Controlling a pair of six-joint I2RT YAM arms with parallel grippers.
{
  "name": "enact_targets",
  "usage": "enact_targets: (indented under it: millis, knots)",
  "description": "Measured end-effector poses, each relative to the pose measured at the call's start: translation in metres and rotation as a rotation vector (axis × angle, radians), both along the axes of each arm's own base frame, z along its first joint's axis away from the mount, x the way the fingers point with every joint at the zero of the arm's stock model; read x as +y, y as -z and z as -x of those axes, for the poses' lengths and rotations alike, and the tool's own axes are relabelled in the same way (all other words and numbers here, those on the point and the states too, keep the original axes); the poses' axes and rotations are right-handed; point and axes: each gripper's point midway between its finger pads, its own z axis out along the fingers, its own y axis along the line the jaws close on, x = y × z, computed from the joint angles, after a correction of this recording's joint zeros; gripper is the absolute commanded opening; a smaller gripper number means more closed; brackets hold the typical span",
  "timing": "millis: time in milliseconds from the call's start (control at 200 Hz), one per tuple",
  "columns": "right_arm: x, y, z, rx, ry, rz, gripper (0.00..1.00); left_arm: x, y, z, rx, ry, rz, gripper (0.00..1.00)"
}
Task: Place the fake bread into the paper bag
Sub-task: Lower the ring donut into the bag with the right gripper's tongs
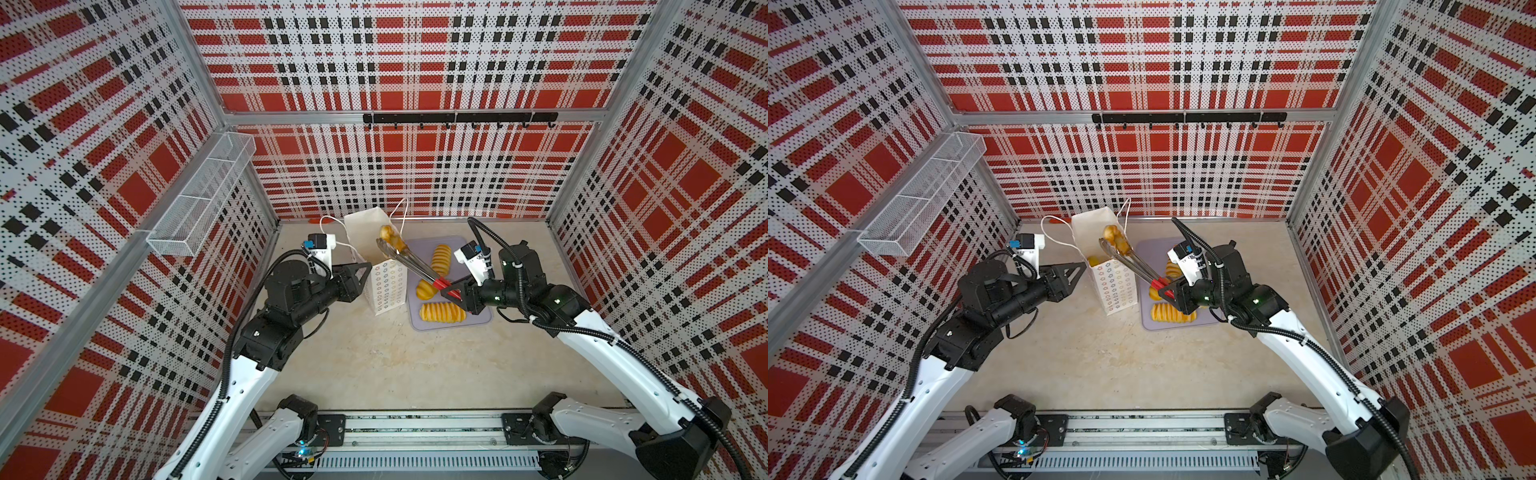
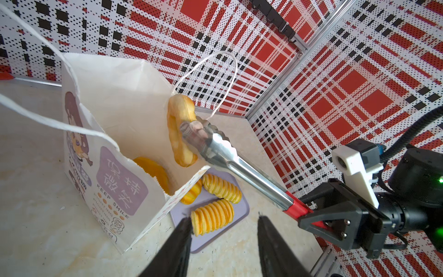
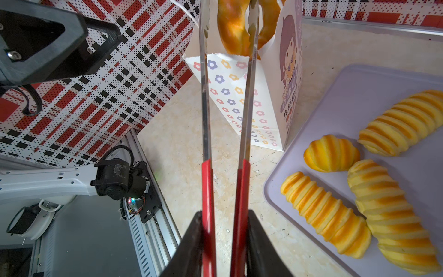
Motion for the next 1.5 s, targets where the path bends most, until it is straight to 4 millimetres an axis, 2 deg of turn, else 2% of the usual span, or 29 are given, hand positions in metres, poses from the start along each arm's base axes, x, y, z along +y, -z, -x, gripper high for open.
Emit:
enact_targets:
  millis: [306, 691, 1107, 1498]
  knots:
    - [0.002, -0.018, 0.000, -0.056, 0.003, 0.064, 0.30, 0.000, 0.002, 0.001, 0.002, 0.000, -0.001, 0.49]
    - [0.003, -0.009, 0.000, -0.076, 0.006, 0.198, 0.30, 0.000, 0.004, 0.000, 0.008, -0.001, -0.002, 0.48]
    - [-0.006, -0.022, 0.000, -0.124, 0.027, 0.267, 0.30, 0.000, 0.006, -0.001, 0.014, -0.001, -0.003, 0.48]
    - [0.004, -0.017, -0.001, -0.145, -0.010, 0.348, 0.30, 0.000, 0.005, -0.001, 0.014, -0.001, -0.002, 0.48]
